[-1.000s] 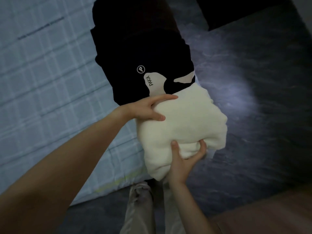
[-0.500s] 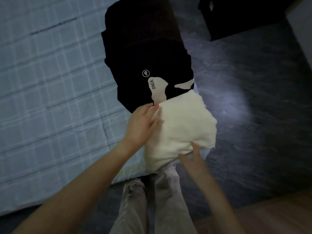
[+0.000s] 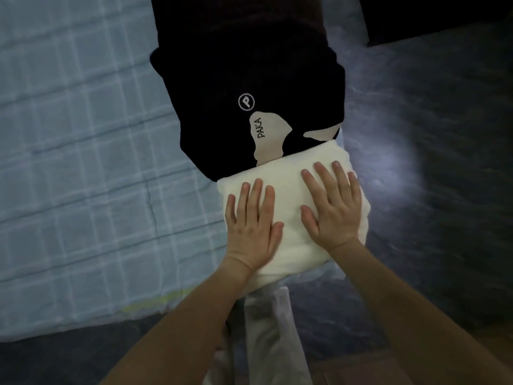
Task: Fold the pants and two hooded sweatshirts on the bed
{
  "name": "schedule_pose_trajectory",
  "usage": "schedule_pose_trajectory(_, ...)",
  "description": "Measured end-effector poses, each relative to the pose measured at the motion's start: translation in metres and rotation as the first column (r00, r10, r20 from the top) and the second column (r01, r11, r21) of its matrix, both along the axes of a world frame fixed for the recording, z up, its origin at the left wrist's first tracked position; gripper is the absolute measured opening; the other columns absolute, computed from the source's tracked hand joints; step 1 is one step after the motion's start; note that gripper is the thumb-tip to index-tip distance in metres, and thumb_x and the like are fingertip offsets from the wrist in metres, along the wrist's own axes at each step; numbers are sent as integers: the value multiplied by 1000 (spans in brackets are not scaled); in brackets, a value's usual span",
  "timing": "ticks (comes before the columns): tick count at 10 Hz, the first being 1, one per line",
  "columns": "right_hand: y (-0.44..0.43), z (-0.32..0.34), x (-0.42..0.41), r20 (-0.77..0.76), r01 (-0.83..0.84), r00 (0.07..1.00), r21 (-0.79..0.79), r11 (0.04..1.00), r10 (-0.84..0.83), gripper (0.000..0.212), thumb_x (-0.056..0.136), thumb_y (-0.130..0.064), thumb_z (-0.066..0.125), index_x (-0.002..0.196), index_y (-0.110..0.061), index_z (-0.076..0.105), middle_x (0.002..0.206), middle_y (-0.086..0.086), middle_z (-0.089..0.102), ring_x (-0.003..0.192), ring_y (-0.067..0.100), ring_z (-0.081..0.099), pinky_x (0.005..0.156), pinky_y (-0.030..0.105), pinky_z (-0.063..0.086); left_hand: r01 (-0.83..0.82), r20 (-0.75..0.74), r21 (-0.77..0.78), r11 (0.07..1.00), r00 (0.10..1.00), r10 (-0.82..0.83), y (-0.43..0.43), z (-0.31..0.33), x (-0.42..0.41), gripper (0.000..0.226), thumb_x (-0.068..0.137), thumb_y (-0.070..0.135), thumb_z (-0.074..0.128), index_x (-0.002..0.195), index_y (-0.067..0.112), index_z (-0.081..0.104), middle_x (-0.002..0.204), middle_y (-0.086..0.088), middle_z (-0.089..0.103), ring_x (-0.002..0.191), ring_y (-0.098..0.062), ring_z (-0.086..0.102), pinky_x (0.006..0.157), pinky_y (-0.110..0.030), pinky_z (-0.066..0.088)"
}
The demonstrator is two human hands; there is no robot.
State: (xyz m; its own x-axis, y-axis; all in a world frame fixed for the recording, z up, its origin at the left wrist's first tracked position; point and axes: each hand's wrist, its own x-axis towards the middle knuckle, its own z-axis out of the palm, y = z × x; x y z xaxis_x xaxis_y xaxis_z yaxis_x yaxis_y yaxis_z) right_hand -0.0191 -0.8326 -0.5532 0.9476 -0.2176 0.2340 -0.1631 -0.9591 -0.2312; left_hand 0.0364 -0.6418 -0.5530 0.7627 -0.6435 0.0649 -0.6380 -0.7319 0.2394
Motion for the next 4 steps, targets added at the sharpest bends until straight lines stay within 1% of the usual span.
schedule_pose_trajectory(1, -2, -7, 5, 3, -5, 1000, -2, 1000, 5, 60, 98, -50, 30, 155, -29, 31, 155, 5, 39, 150, 28, 26, 122, 47, 13, 3, 15, -1, 1000, 1000, -2, -1, -11, 5, 66, 97, 44, 28, 153, 10, 21, 159, -15, 18, 152, -30, 6, 121, -51, 2)
schedule_pose_trajectory(2, 4, 20, 2, -146, 5, 989, 27, 1000, -2, 60, 98, -49, 32, 154, -26, 33, 155, 8, 40, 148, 31, 27, 124, 46, 9, 10, -93, 62, 998, 996, -4, 0, 16, 3, 68, 96, 41, 35, 153, 8, 22, 159, -17, 20, 149, -33, 12, 121, -52, 4)
schedule_pose_trajectory(3, 9, 63, 7, -341, 56, 940, 110, 992, -15, 59, 97, -45, 42, 153, -27, 36, 156, 6, 40, 149, 30, 25, 123, 49, 14, 49, -225, 167, 985, 974, -10, 0, 60, 10, 66, 95, 39, 39, 151, 6, 30, 157, -20, 29, 146, -37, 24, 119, -54, 17)
schedule_pose_trajectory(4, 12, 119, 20, -499, 146, 866, 296, 944, 22, 60, 95, -42, 54, 151, -27, 39, 160, 2, 33, 150, 28, 22, 120, 47, 21, 79, -344, 133, 988, 939, -29, 10, 116, 31, 58, 98, 37, 45, 148, 10, 38, 152, -13, 42, 139, -31, 38, 112, -43, 32)
